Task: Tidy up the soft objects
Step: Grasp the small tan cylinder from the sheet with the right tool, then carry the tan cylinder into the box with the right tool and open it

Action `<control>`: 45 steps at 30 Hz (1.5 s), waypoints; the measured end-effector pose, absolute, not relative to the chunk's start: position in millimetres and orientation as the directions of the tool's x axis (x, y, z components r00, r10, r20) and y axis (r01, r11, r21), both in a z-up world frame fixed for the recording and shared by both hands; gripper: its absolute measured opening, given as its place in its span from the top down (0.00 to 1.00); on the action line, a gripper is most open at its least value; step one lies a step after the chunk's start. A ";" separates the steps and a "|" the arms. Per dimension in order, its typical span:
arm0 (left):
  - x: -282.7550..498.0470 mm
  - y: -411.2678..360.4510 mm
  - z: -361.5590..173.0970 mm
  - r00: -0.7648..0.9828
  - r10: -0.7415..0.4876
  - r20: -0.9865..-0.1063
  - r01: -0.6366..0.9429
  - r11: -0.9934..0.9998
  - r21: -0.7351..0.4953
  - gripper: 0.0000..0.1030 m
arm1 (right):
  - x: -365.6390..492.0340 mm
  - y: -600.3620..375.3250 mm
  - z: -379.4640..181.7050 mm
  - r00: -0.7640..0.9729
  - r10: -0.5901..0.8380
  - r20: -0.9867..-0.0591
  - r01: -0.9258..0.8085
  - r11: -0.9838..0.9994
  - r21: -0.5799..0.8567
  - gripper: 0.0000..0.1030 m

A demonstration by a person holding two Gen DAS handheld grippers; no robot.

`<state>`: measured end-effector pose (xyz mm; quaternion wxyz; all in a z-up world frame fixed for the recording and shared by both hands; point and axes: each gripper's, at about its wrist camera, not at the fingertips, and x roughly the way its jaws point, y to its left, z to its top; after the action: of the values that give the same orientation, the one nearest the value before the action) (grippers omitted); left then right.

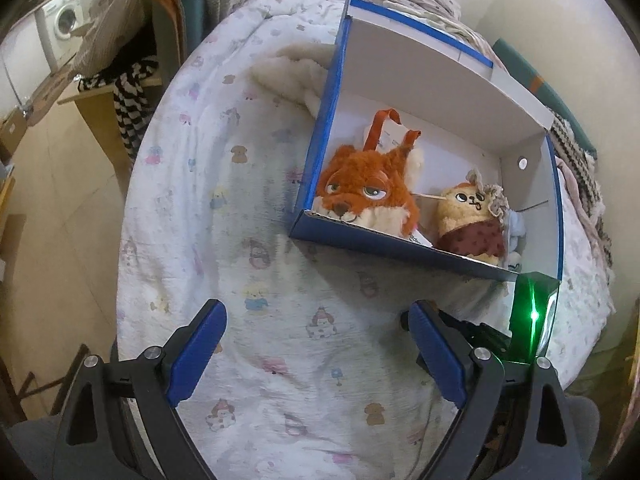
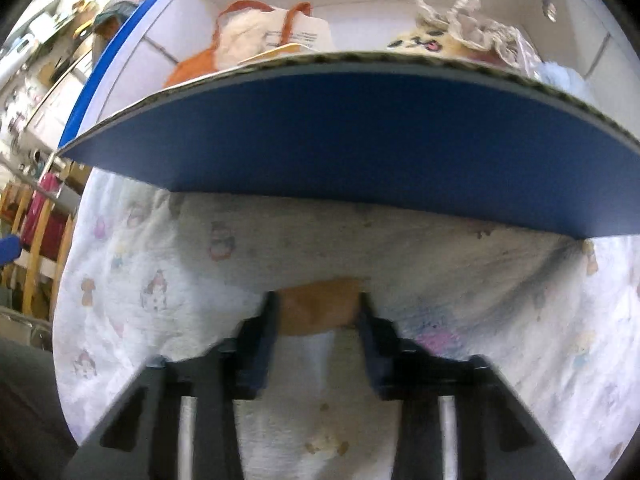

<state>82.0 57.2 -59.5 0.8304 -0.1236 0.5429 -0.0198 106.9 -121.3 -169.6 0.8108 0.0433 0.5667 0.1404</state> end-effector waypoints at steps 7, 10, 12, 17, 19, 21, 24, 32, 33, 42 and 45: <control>82.2 54.6 -58.5 0.409 -0.184 -0.894 -0.096 0.965 -0.242 0.11 | 93.4 -121.3 -156.0 0.332 0.320 -0.887 -0.244 0.938 0.247 0.92; 81.8 52.9 -59.1 0.407 -0.174 -0.897 -0.092 0.969 -0.230 0.11 | 85.3 -126.0 -141.5 0.353 0.342 -0.871 -0.246 0.932 0.266 0.92; 81.6 52.5 -59.7 0.405 -0.168 -0.899 -0.094 0.970 -0.224 0.11 | 80.6 -129.2 -129.7 0.370 0.358 -0.857 -0.242 0.928 0.283 0.92; 81.5 51.7 -59.7 0.410 -0.166 -0.897 -0.088 0.971 -0.220 0.11 | 72.4 -149.7 -89.0 0.430 0.389 -0.814 -0.243 0.919 0.311 0.92; 81.1 49.6 -59.1 0.412 -0.166 -0.896 -0.082 0.973 -0.217 0.11 | 75.8 -161.5 -69.7 0.460 0.391 -0.797 -0.236 0.919 0.314 0.92; 80.8 47.5 -59.1 0.412 -0.166 -0.896 -0.073 0.974 -0.214 0.11 | 83.5 -170.4 -54.9 0.480 0.391 -0.786 -0.228 0.920 0.319 0.92; 80.4 45.6 -56.1 0.421 -0.174 -0.890 -0.063 0.974 -0.219 0.11 | 104.6 -175.4 -42.1 0.478 0.378 -0.793 -0.212 0.926 0.314 0.92; 80.8 47.3 -55.2 0.425 -0.150 -0.893 -0.071 0.978 -0.198 0.11 | 165.3 -166.2 -67.3 0.365 0.384 -0.848 -0.160 0.923 0.349 0.92; 80.4 48.8 -54.4 0.430 -0.146 -0.891 -0.076 0.977 -0.197 0.11 | 170.3 -163.3 -72.8 0.353 0.381 -0.855 -0.156 0.925 0.347 0.92; 79.8 55.8 -56.7 0.426 -0.139 -0.894 -0.107 0.973 -0.203 0.11 | 188.3 -142.9 -102.0 0.290 0.349 -0.891 -0.150 0.936 0.318 0.85; 79.9 51.5 -57.6 0.423 -0.133 -0.896 -0.099 0.976 -0.192 0.11 | 185.2 -143.4 -95.8 0.316 0.365 -0.876 -0.152 0.931 0.333 0.70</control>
<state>79.9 51.5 -57.6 0.8366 -0.1082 0.5369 -0.0102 185.2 -143.4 -95.8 0.8056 0.0946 0.5625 0.1603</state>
